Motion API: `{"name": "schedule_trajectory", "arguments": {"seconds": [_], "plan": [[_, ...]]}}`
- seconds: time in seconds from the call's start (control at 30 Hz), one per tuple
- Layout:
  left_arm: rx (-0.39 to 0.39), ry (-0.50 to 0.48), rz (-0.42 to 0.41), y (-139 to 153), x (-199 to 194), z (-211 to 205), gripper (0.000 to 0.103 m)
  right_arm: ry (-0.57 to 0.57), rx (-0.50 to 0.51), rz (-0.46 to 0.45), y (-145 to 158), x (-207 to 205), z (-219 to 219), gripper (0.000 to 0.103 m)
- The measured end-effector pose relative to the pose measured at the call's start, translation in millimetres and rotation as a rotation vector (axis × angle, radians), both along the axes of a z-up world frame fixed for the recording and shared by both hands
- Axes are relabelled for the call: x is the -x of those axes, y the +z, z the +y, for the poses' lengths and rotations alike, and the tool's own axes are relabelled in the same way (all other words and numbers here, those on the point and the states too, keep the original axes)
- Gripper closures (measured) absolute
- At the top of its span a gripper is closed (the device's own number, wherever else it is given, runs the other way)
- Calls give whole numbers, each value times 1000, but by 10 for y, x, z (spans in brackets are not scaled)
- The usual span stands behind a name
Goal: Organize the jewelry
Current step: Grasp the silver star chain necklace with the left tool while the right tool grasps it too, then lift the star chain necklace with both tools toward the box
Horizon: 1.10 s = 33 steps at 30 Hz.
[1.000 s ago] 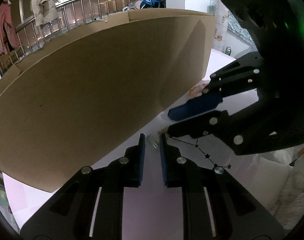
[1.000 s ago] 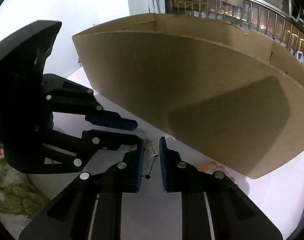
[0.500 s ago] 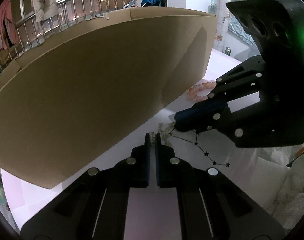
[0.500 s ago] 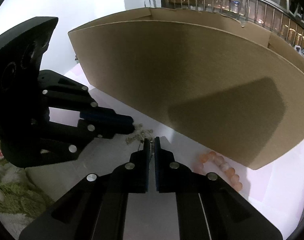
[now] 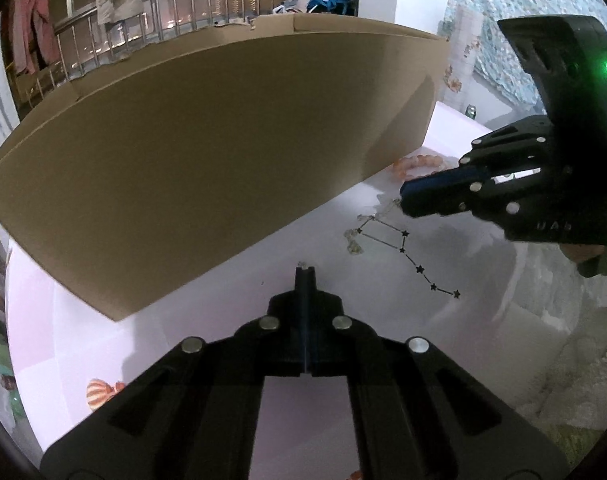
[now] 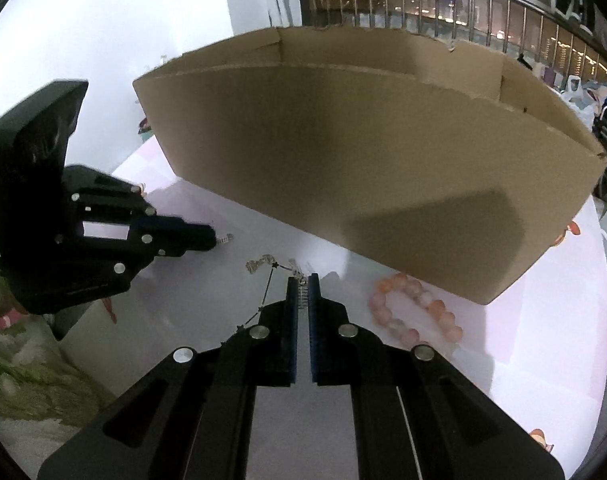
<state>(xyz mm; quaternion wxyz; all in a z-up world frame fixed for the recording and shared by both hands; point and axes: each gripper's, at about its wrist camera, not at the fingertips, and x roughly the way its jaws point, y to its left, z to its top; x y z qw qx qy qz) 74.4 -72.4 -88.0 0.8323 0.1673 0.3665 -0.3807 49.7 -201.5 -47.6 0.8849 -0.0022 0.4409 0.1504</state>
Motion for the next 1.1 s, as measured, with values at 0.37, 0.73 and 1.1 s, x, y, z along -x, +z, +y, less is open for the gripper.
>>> {"name": "schedule_trajectory", "arguments": {"seconds": [0.37,0.73,1.1], "plan": [[5,-8,-30,71,108,6,99,-9,-19,-28,65,45,-16,98],[-28,13,-3,0,-26,-126,82,-13,-38,-19,19,29,-16,98],[-53,15,6,1,-43,-138,98,-18,-51,-25,-16,28,-33,98]]}}
